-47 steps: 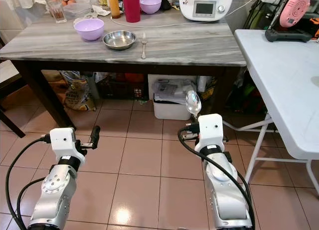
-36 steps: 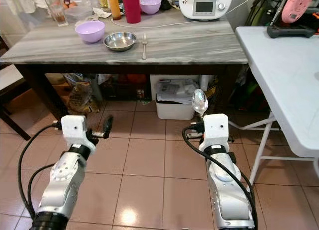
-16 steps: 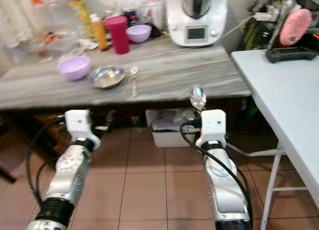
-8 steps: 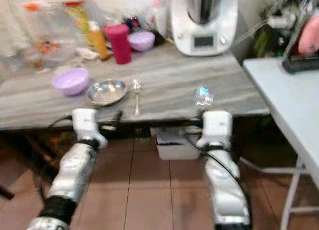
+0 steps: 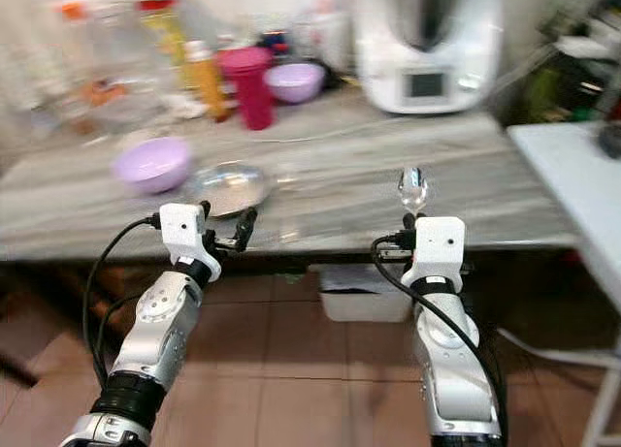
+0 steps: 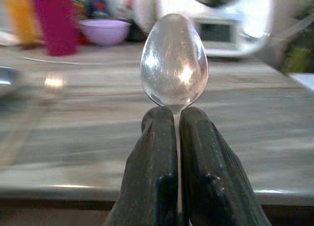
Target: Setting the table
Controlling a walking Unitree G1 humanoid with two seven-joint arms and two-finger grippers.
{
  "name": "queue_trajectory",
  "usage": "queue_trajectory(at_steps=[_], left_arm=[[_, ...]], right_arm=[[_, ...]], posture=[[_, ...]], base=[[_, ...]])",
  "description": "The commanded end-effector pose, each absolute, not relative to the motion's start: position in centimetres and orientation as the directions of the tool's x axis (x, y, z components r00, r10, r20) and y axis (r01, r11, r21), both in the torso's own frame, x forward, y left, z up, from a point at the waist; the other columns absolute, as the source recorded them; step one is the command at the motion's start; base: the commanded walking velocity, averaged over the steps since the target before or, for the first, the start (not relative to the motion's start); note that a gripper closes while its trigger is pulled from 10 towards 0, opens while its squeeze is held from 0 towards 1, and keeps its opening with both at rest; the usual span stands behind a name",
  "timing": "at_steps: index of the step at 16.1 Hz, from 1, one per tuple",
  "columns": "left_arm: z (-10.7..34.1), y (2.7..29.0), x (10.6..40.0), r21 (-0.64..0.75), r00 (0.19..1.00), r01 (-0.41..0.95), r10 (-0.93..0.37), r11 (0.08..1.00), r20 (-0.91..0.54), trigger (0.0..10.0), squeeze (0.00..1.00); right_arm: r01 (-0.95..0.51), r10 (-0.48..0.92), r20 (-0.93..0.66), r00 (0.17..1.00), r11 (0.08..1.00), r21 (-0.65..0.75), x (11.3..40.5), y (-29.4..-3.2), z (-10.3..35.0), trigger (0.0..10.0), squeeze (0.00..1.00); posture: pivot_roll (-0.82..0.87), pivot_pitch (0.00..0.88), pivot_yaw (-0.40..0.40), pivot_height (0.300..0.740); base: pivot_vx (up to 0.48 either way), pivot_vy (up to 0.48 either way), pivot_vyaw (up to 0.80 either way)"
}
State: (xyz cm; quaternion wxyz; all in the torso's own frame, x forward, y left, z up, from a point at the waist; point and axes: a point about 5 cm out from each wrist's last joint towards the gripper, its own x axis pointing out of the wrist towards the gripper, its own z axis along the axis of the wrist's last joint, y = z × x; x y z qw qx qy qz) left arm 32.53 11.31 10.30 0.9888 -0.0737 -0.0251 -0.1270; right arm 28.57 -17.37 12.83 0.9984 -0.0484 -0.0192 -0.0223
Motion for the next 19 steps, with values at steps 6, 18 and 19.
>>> queue_trajectory(at_steps=[6,18,19], left_arm=[[9.80,12.08,32.30,-0.137,0.971,0.237,-0.232,0.962,0.049,10.0,0.00],[10.38,11.40,31.97,-0.151,0.948,0.316,-0.304,0.937,0.094,10.0,0.00],[10.34,11.39,31.94,-0.151,0.948,0.316,-0.305,0.937,0.093,10.0,0.00]], right_arm=[[0.033,-0.029,0.055,0.998,0.996,-0.082,28.60,-16.65,13.09,10.0,0.00],[0.045,-0.040,0.060,0.997,0.996,-0.082,28.65,-16.83,13.22,10.0,0.00],[0.045,-0.041,0.057,0.998,0.996,-0.079,28.60,-16.83,13.17,10.0,0.00]], posture=[[-0.29,0.019,0.108,0.740],[-0.29,0.015,0.108,0.740],[-0.29,0.017,0.109,0.740]], base=[[0.000,0.199,0.00],[0.083,0.000,0.00],[0.274,0.000,0.00]])
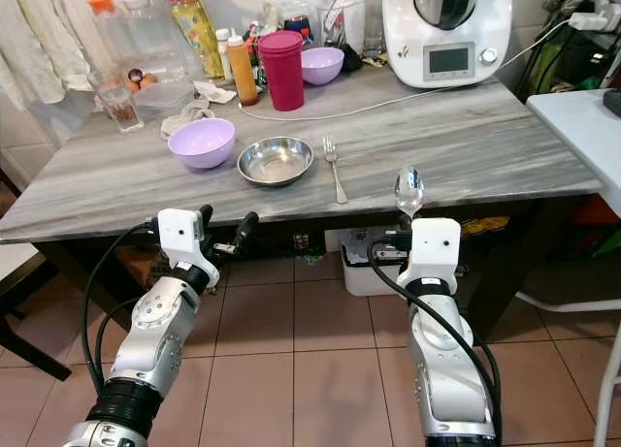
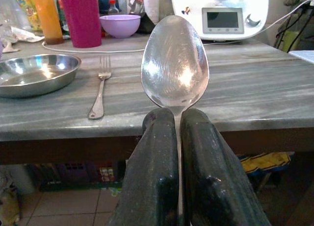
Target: Setting the table
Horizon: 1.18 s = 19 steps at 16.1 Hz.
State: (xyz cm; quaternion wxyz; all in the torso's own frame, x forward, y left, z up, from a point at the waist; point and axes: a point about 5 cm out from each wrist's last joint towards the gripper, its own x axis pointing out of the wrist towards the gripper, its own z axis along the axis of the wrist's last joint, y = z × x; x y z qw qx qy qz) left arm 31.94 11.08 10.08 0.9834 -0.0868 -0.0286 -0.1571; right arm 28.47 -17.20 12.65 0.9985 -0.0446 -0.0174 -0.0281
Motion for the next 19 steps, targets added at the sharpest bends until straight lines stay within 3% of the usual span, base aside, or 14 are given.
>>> queue_trajectory(at_steps=[1,9,19], left_arm=[[10.16,11.24,31.81,-0.154,0.946,0.322,-0.312,0.934,0.087,10.0,0.00],[10.12,10.89,31.77,-0.160,0.938,0.346,-0.336,0.925,0.085,10.0,0.00],[10.07,10.84,31.60,-0.163,0.940,0.340,-0.331,0.926,0.081,10.0,0.00]], right_arm=[[0.047,-0.044,0.049,0.998,0.996,-0.072,28.42,-16.88,13.00,10.0,0.00],[0.056,-0.053,0.050,0.997,0.996,-0.065,28.36,-16.91,13.05,10.0,0.00],[0.045,-0.041,0.054,0.998,0.995,-0.085,28.31,-16.84,13.14,10.0,0.00]], posture=[[-0.30,0.022,0.110,0.740],[-0.30,0.024,0.118,0.740],[-0.30,0.029,0.111,0.740]], base=[[0.300,0.000,0.00],[0.307,0.000,-0.29],[0.306,0.000,0.00]])
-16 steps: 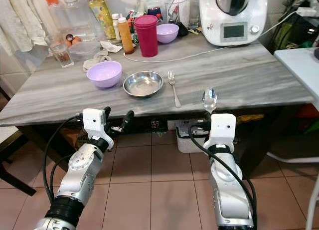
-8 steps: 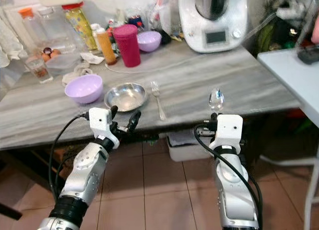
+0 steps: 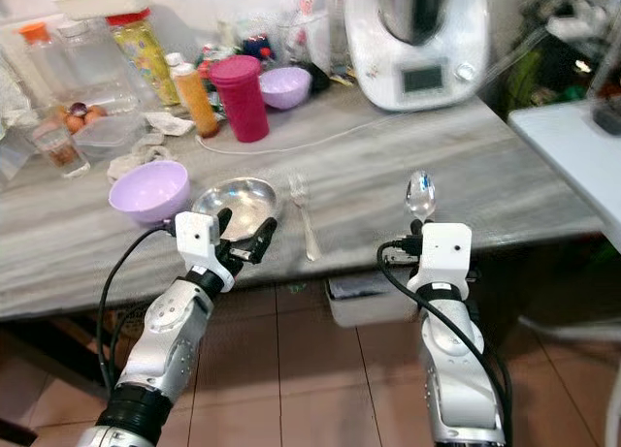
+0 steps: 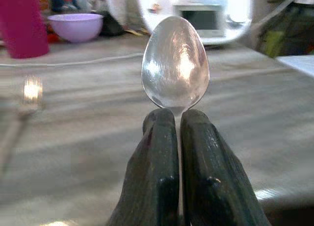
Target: Setting the table
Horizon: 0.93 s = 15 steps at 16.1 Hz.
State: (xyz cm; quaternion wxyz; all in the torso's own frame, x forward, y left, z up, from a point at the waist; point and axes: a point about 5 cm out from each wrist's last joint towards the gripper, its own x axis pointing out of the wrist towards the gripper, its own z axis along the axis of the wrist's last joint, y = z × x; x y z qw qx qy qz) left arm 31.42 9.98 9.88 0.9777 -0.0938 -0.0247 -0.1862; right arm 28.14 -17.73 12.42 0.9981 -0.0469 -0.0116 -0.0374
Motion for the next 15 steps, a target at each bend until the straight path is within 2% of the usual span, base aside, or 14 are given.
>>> queue_trajectory(at_steps=[1,5,11,15], left_arm=[[10.1,10.9,31.6,-0.162,0.941,0.339,-0.330,0.927,0.082,10.0,0.00],[10.1,11.1,31.6,-0.160,0.944,0.329,-0.320,0.931,0.080,10.0,0.00],[10.0,13.8,31.3,-0.101,0.965,0.261,-0.256,0.960,0.066,10.0,0.00],[9.7,14.1,30.4,-0.032,0.950,0.308,-0.306,0.951,0.059,10.0,0.00]], right_arm=[[0.046,-0.041,0.056,0.998,0.995,-0.086,28.3,-16.9,13.2,10.0,0.00],[0.041,-0.036,0.057,0.998,0.995,-0.088,28.2,-16.9,13.2,10.0,0.00],[0.028,-0.022,0.081,0.996,0.996,-0.082,27.9,-16.7,13.5,10.0,0.00],[0.029,-0.024,0.076,0.997,0.998,-0.063,28.0,-16.7,13.3,10.0,0.00]], posture=[[-0.30,0.029,0.111,0.740],[-0.30,0.030,0.113,0.740],[-0.31,0.033,0.115,0.740],[-0.31,0.034,0.116,0.740]], base=[[0.296,0.000,0.00],[0.292,0.000,0.00],[0.000,0.000,0.00],[0.000,0.000,0.00]])
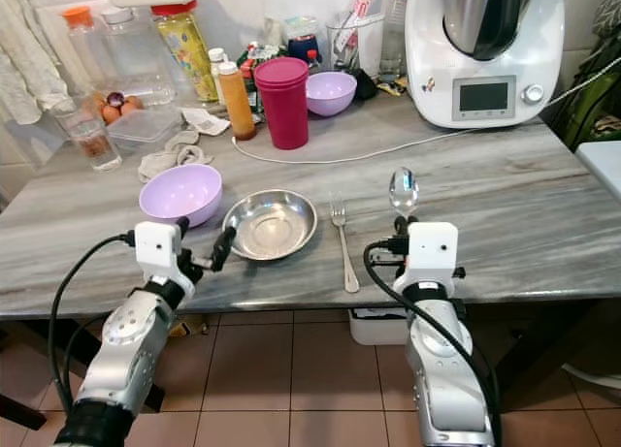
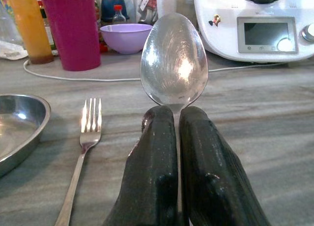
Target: Setting the table
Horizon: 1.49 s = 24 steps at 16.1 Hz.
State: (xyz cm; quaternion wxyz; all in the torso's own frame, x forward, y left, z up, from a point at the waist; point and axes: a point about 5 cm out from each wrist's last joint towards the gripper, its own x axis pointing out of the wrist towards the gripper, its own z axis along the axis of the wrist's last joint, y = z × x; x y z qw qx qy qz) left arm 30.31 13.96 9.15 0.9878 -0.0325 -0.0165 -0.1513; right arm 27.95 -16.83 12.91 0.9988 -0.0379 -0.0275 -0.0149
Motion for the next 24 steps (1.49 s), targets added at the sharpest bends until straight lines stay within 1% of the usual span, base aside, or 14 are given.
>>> queue_trajectory(at_steps=[1,3,4,6,10,13,15,16,18,20,22,24], left_arm=[[9.5,14.1,30.2,-0.024,0.945,0.324,-0.323,0.946,0.054,10.0,0.00],[9.4,14.1,29.8,0.005,0.932,0.359,-0.359,0.933,0.051,10.0,0.00],[9.3,14.1,29.6,0.007,0.924,0.379,-0.379,0.925,0.051,10.0,0.00],[9.2,14.2,29.1,0.040,0.899,0.435,-0.436,0.900,0.044,10.0,0.00],[8.9,14.9,28.4,0.035,0.889,0.457,-0.458,0.889,0.019,10.0,0.00],[8.9,14.7,27.9,0.023,0.869,0.494,-0.495,0.869,0.014,10.0,0.00],[8.9,14.8,27.7,0.024,0.858,0.514,-0.514,0.858,0.008,10.0,0.00],[8.9,14.8,27.7,0.032,0.853,0.521,-0.521,0.853,0.005,10.0,0.00],[9.0,14.9,27.8,0.032,0.849,0.527,-0.528,0.849,0.004,10.0,0.00],[9.1,14.8,27.8,0.032,0.847,0.531,-0.531,0.847,0.006,10.0,0.00],[9.1,14.7,27.8,0.030,0.846,0.533,-0.533,0.846,0.008,10.0,0.00],[9.2,14.6,27.8,0.027,0.844,0.536,-0.536,0.844,0.009,10.0,0.00]], right_arm=[[0.030,-0.026,0.070,0.997,0.998,-0.058,28.1,-16.7,13.2,10.0,0.00],[0.032,-0.029,0.050,0.998,0.998,-0.055,28.3,-16.8,13.0,10.0,0.00],[0.026,-0.026,0.015,1.000,0.998,-0.049,28.6,-16.8,12.5,10.0,0.00],[0.042,-0.043,-0.003,0.999,0.998,-0.036,29.3,-17.4,12.3,10.0,0.00],[0.026,-0.026,-0.013,1.000,0.999,-0.021,30.9,-17.5,12.6,10.0,0.00],[0.017,-0.017,-0.030,0.999,1.000,0.007,31.9,-17.5,12.5,10.0,0.00],[0.019,-0.015,-0.058,0.998,0.997,0.071,32.7,-17.1,12.2,10.0,0.00],[0.012,-0.005,-0.066,0.998,0.993,0.113,33.0,-16.5,12.2,10.0,0.00],[-0.015,0.028,-0.081,0.996,0.988,0.151,33.3,-15.2,12.0,10.0,0.00],[-0.028,0.043,-0.087,0.995,0.986,0.164,33.3,-14.5,11.7,10.0,0.00],[-0.027,0.046,-0.103,0.994,0.983,0.180,33.3,-14.4,11.4,10.0,0.00],[-0.021,0.039,-0.113,0.993,0.987,0.162,33.3,-14.7,11.1,10.0,0.00]], posture=[[-0.31,0.034,0.116,0.740],[-0.30,0.036,0.116,0.740],[-0.30,0.036,0.116,0.740],[-0.30,0.047,0.131,0.740],[-0.28,0.076,0.141,0.740],[-0.27,0.085,0.139,0.740],[-0.26,0.089,0.137,0.740],[-0.26,0.089,0.137,0.740],[-0.26,0.088,0.141,0.740],[-0.26,0.088,0.142,0.740],[-0.26,0.086,0.140,0.740],[-0.26,0.085,0.139,0.740]], base=[[0.000,0.000,0.00],[0.000,0.000,0.00],[0.000,0.000,0.00],[0.000,0.000,0.00],[0.000,0.000,0.00],[0.000,0.000,0.00],[0.000,0.000,0.00],[0.000,0.000,0.00],[0.000,0.000,0.00],[0.000,0.000,0.00],[0.000,0.000,0.00],[0.000,0.000,0.00]])
